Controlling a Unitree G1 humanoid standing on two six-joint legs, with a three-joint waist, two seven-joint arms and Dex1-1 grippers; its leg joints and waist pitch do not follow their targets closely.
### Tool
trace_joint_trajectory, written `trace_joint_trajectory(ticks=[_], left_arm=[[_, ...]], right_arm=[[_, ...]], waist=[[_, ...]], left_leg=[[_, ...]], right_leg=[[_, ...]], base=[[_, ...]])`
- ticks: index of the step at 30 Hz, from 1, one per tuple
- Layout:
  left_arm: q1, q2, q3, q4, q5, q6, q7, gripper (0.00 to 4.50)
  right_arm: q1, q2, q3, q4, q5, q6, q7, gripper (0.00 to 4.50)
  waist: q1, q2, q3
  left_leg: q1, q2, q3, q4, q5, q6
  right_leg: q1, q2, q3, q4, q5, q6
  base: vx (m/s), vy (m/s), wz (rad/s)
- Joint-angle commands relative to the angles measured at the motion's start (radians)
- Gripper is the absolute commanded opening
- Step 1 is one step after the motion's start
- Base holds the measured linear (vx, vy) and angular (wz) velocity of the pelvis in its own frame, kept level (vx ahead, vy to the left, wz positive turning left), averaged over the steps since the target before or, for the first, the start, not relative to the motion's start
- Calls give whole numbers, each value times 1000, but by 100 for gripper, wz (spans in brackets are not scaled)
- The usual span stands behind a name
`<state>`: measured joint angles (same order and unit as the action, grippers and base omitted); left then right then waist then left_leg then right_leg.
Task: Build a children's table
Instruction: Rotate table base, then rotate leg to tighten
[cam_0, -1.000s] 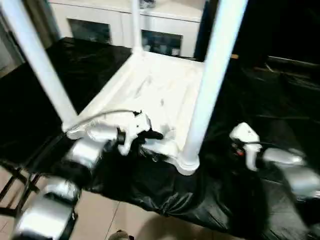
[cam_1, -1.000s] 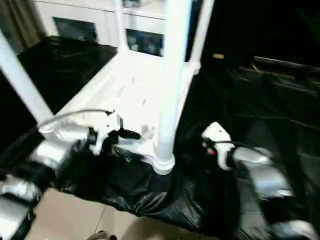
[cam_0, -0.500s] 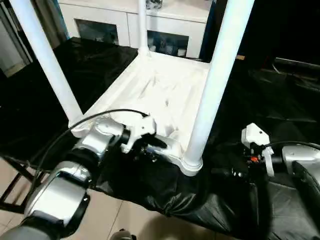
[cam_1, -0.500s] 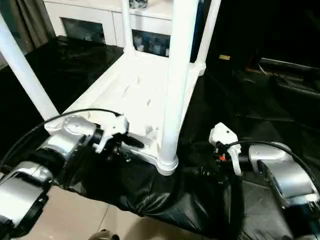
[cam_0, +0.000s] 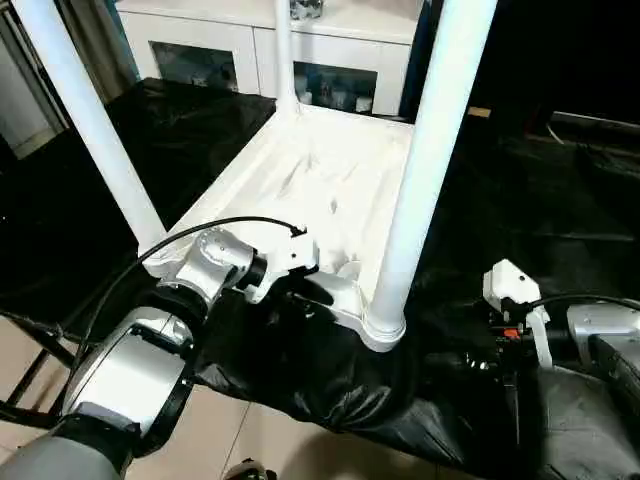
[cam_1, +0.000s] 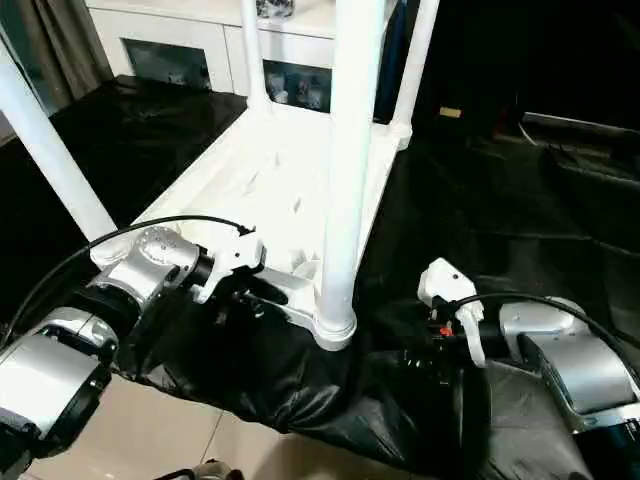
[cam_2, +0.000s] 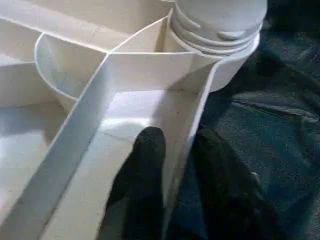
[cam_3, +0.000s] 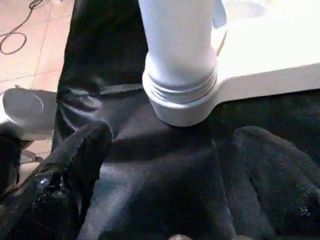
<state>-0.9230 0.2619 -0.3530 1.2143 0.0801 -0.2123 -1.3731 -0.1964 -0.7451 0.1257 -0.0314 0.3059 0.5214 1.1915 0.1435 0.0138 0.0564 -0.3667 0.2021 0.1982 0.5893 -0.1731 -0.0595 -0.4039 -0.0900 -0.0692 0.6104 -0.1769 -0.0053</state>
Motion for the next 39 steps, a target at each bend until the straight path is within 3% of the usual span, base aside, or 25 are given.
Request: trace_joint_trajectory(ticks=[1,3,6,10,12,13,14,15,16,17,18,19,21,22,26,27,28,30,35,37,39], left_arm=[[-10,1,-6,17,21,12,-18,92],[-12,3,-4,27,26,23,-17,64],[-11,6,4,38,30,56,-12,50],[2,-1,72,38,-26,134,38,30],[18,3,74,29,-23,156,63,22],[33,5,76,19,-24,165,73,22],[49,6,78,6,-24,171,84,19],[67,5,81,-11,-21,173,98,11],[83,5,81,-30,-19,171,98,11],[105,4,81,-57,-19,163,94,7],[128,2,81,-89,-24,159,88,4],[145,0,82,-116,-25,163,85,4],[184,-1,75,-182,-12,136,120,1],[190,-2,76,-194,-11,136,128,1],[231,-10,92,-277,-26,183,171,1],[238,-9,94,-291,-26,191,180,1],[249,-7,99,-311,-29,206,187,1],[274,-1,105,-359,-33,238,195,0],[295,8,109,-407,-39,262,206,0],[300,13,108,-422,-37,270,208,0],[311,19,108,-450,-34,289,205,0]], right_arm=[[-1,-7,-11,-18,5,10,-7,450],[-3,-5,-9,-16,6,9,-11,450],[-7,4,-5,-10,5,3,-19,450],[-23,38,-4,20,-15,-42,-54,450],[-38,66,2,49,-35,-69,-89,450],[-47,85,8,63,-43,-83,-105,450],[-56,105,14,73,-47,-92,-119,450],[-64,127,19,83,-47,-92,-134,450],[-70,143,23,96,-53,-101,-149,450],[-79,163,30,116,-65,-112,-172,450],[-90,181,39,139,-83,-127,-195,450],[-99,194,46,160,-102,-150,-215,450],[-131,237,51,218,-126,-172,-268,450],[-137,245,52,230,-132,-179,-278,450],[-187,302,71,315,-163,-225,-306,450],[-196,313,71,327,-161,-232,-307,450],[-211,331,70,347,-156,-244,-310,450],[-233,352,76,382,-152,-271,-301,432],[-261,364,85,440,-164,-307,-276,395],[-273,371,87,465,-171,-325,-274,371],[-283,377,88,494,-178,-345,-269,358]], waist=[[4,-6,-70],[3,-9,-70],[1,-7,-69],[-4,-8,-67],[-9,-9,-66],[-18,-9,-65],[-23,-10,-64],[-26,-19,-64],[-29,-16,-63],[-33,-25,-63],[-37,-27,-64],[-41,-20,-64],[-42,-19,-66],[-46,-25,-66],[-45,-21,-65],[-47,-31,-65],[-48,-29,-65],[-50,-27,-66],[-53,-42,-64],[-53,-40,-64],[-57,-42,-65]], left_leg=[[12,30,-20,-62,-238,33],[11,30,-20,-62,-236,34],[10,31,-20,-63,-234,35],[11,28,-19,-63,-244,34],[11,26,-20,-64,-256,29],[6,25,-23,-66,-256,24],[5,23,-23,-68,-262,23],[8,23,-23,-66,-257,28],[7,23,-22,-66,-257,30],[6,24,-22,-66,-252,35],[4,25,-21,-67,-240,38],[6,28,-22,-69,-238,34],[11,28,-20,-67,-244,35],[7,28,-20,-67,-237,35],[13,29,-17,-68,-245,35],[10,29,-17,-69,-242,36],[9,30,-19,-70,-241,37],[10,32,-19,-71,-240,37],[8,30,-17,-71,-242,39],[8,29,-17,-72,-243,36],[8,30,-17,-72,-239,36]], right_leg=[[59,-62,40,-80,-214,-223],[59,-60,39,-79,-203,-228],[60,-63,39,-79,-207,-230],[57,-63,38,-83,-239,-230],[58,-63,37,-88,-285,-215],[59,-64,35,-86,-299,-212],[58,-63,33,-90,-319,-204],[57,-65,33,-91,-348,-193],[56,-65,34,-94,-361,-190],[56,-64,34,-95,-372,-183],[54,-64,35,-95,-366,-183],[50,-66,36,-92,-358,-191],[47,-65,38,-92,-352,-194],[47,-65,37,-86,-341,-196],[41,-64,40,-91,-363,-185],[44,-62,41,-88,-347,-185],[45,-65,41,-84,-339,-188],[43,-67,42,-85,-338,-186],[43,-66,43,-84,-333,-180],[42,-65,43,-88,-366,-168],[42,-64,44,-86,-341,-176]], base=[[0,0,0],[0,0,0],[0,0,0],[0,0,0],[0,0,0],[0,0,0],[0,0,0],[0,0,0],[0,0,0],[0,0,0],[0,0,0],[0,0,0],[0,0,0],[0,0,0],[0,0,0],[0,0,0],[0,0,0],[0,0,0],[0,0,0],[0,0,0],[0,0,0]])
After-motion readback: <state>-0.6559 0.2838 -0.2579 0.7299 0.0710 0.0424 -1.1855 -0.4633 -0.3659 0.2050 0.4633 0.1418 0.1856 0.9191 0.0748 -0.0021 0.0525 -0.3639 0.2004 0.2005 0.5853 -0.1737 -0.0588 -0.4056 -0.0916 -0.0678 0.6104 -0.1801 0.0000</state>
